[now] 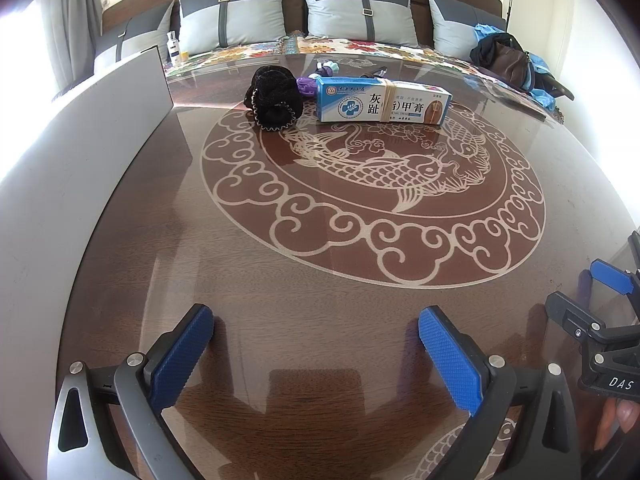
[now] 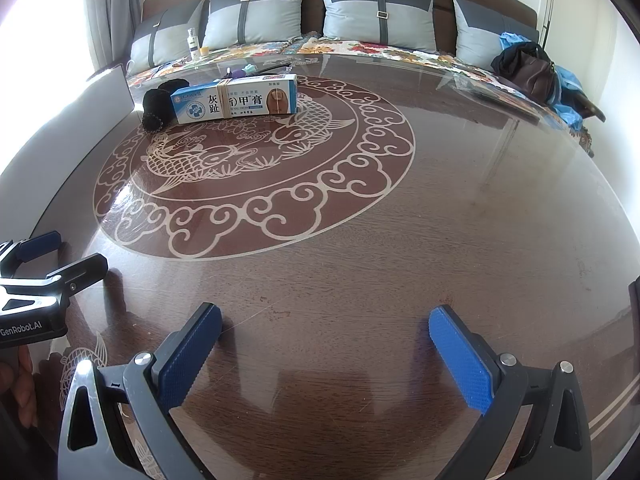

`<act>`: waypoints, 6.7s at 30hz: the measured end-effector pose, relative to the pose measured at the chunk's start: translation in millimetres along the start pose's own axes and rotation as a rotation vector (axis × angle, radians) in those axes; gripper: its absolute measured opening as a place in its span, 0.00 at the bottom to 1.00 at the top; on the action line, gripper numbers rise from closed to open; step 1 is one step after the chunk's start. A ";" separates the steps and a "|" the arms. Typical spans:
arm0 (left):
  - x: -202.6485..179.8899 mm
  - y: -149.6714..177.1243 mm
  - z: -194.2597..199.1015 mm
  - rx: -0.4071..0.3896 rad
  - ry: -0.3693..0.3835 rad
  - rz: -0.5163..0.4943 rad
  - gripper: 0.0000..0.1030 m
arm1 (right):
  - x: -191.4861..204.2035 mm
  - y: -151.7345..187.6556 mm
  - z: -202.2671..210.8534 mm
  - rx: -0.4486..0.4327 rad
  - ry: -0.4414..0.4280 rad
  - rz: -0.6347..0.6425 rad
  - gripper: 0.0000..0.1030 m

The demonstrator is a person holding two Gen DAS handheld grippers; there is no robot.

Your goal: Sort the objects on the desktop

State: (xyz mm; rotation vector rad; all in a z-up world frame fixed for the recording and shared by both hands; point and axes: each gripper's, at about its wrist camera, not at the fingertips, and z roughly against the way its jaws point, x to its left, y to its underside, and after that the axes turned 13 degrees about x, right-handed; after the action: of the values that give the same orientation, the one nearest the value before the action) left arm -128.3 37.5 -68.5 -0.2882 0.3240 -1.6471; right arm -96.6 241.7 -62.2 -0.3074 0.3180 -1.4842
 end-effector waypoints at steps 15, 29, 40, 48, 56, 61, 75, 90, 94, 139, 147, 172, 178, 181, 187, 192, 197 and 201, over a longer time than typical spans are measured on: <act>0.0 -0.3 -0.2 0.000 -0.001 0.001 1.00 | 0.0 0.0 -0.2 0.000 0.000 0.000 1.00; -0.2 -0.3 -0.4 0.000 -0.001 0.001 1.00 | -0.1 0.2 -0.1 0.000 0.000 0.000 1.00; 0.0 0.9 0.2 -0.001 -0.005 0.003 1.00 | -0.1 0.3 0.0 0.000 0.000 0.000 1.00; 6.7 -10.3 -2.9 0.045 0.011 -0.030 1.00 | -0.1 0.5 0.3 0.000 0.000 0.000 1.00; 38.7 -80.5 -31.8 0.105 -0.001 -0.001 1.00 | 0.0 0.5 0.2 0.000 0.000 0.000 1.00; 52.0 -125.3 -50.4 0.114 -0.008 0.019 1.00 | 0.1 0.4 0.3 0.000 0.000 0.000 1.00; 60.6 -213.5 -79.8 0.115 -0.020 0.042 0.80 | 0.9 0.6 1.5 -0.003 0.000 0.008 1.00; 63.6 -81.3 -20.5 0.047 -0.007 0.025 0.32 | 5.7 0.2 4.6 -0.021 0.043 0.018 1.00; 61.0 -28.8 -0.3 0.026 -0.006 0.014 0.35 | 5.8 0.3 4.7 -0.021 0.043 0.018 1.00; 72.9 -1.7 -4.2 0.002 -0.024 0.053 1.00 | 3.3 1.1 4.1 -0.016 0.031 0.005 1.00; 72.9 -1.5 -3.9 0.002 -0.025 0.053 1.00 | 3.3 1.3 4.3 -0.016 0.031 0.006 1.00; 72.9 -1.3 -3.7 0.001 -0.025 0.054 1.00 | 3.4 1.4 4.4 -0.016 0.031 0.006 1.00; 73.0 -1.2 -3.7 0.002 -0.024 0.054 1.00 | 2.7 1.5 4.5 -0.015 0.028 0.005 1.00; 73.1 -1.3 -3.9 0.001 -0.024 0.054 1.00 | -0.8 0.7 3.6 -0.005 0.008 -0.006 1.00; 72.6 -1.7 -2.7 0.002 -0.022 0.053 1.00 | 5.1 -29.1 -6.7 0.058 -0.032 0.124 1.00; 72.6 -1.7 -3.4 0.001 -0.022 0.053 1.00 | 32.5 -117.4 -6.7 -0.004 0.036 0.298 1.00; 72.7 -1.7 -3.1 0.001 -0.022 0.054 1.00 | 82.0 -191.1 -32.3 0.036 0.049 0.535 1.00; 72.9 -1.7 -3.1 0.001 -0.020 0.054 1.00 | 108.8 -212.4 -65.7 0.175 0.016 0.640 0.88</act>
State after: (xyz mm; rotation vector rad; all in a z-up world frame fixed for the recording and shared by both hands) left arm -138.2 -34.7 -71.0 -0.2924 0.3128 -1.5901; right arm -310.7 119.2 -41.7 -0.0400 0.2635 -0.8749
